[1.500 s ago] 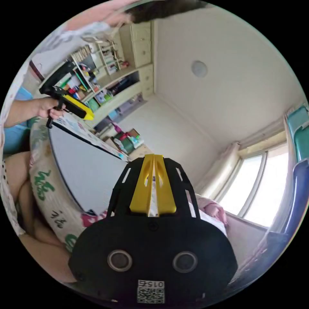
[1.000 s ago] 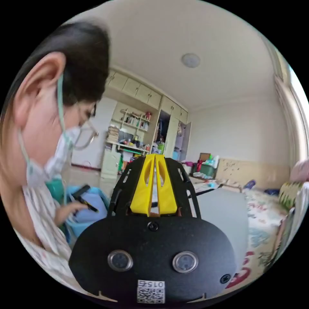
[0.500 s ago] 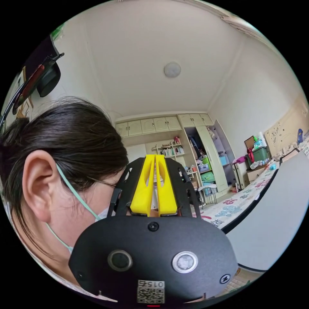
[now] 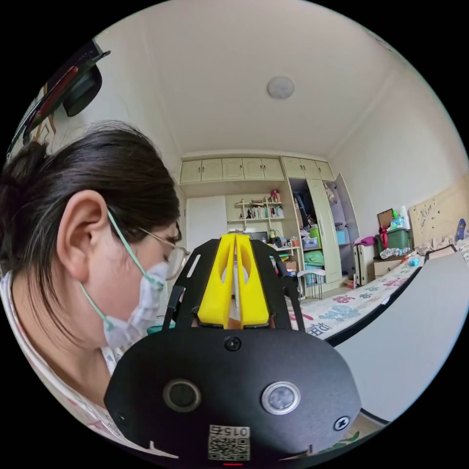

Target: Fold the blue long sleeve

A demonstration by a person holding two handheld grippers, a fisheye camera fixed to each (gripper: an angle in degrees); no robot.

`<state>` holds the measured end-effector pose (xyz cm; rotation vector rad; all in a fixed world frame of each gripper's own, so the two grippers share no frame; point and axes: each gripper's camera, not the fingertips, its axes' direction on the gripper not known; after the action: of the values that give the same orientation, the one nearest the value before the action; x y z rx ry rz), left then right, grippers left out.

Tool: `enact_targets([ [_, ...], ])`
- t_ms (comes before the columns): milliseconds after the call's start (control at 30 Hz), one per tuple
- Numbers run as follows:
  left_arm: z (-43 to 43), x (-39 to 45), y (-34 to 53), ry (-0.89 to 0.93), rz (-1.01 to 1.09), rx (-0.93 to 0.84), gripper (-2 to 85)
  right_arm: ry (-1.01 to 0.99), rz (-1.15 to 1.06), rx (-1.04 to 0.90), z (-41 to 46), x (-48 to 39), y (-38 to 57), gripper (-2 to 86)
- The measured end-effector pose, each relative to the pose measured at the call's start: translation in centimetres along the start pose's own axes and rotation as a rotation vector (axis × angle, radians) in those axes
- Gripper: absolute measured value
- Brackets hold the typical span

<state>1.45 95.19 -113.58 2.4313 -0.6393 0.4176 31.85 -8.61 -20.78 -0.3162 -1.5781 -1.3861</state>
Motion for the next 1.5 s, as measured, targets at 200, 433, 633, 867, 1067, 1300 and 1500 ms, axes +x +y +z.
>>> enact_targets([
  [200, -5.4, 2.5, 1.8, 0.331, 0.064, 0.102, 3.3, 0.065, 0.039, -0.114, 3.0, 5.1, 2.4, -0.3],
  [433, -16.5, 16.2, 10.1, 0.881, 0.355, 0.179, 1.4, 0.023, 0.005, -0.439, 11.6, 8.6, 5.5, 0.5],
  [633, -26.2, 27.9, 20.6, 1.076, 0.693, 0.260, 0.9, -0.038, 0.005, -0.749, 20.0, 11.6, 12.5, 11.6],
  [867, -26.9, 39.5, 30.2, 1.097, 1.024, 0.151, 1.0, -0.027, 0.000, -0.875, 24.3, 13.9, 17.8, 13.2],
  [1067, -25.9, 49.5, 33.6, 0.911, 1.273, -0.128, 1.7, -0.001, 0.083, -0.959, 26.6, 17.7, 22.0, 11.2],
  [1300, -30.5, 57.8, 30.3, 0.678, 1.632, -0.287, 10.8, 0.010, 0.126, -0.942, 27.3, 19.3, 25.9, 12.1],
  [1500, -21.0, 61.6, 27.0, 0.000, 1.753, -0.371, 14.4, 0.130, -0.133, -1.059, 29.6, 15.9, 32.0, 16.3],
])
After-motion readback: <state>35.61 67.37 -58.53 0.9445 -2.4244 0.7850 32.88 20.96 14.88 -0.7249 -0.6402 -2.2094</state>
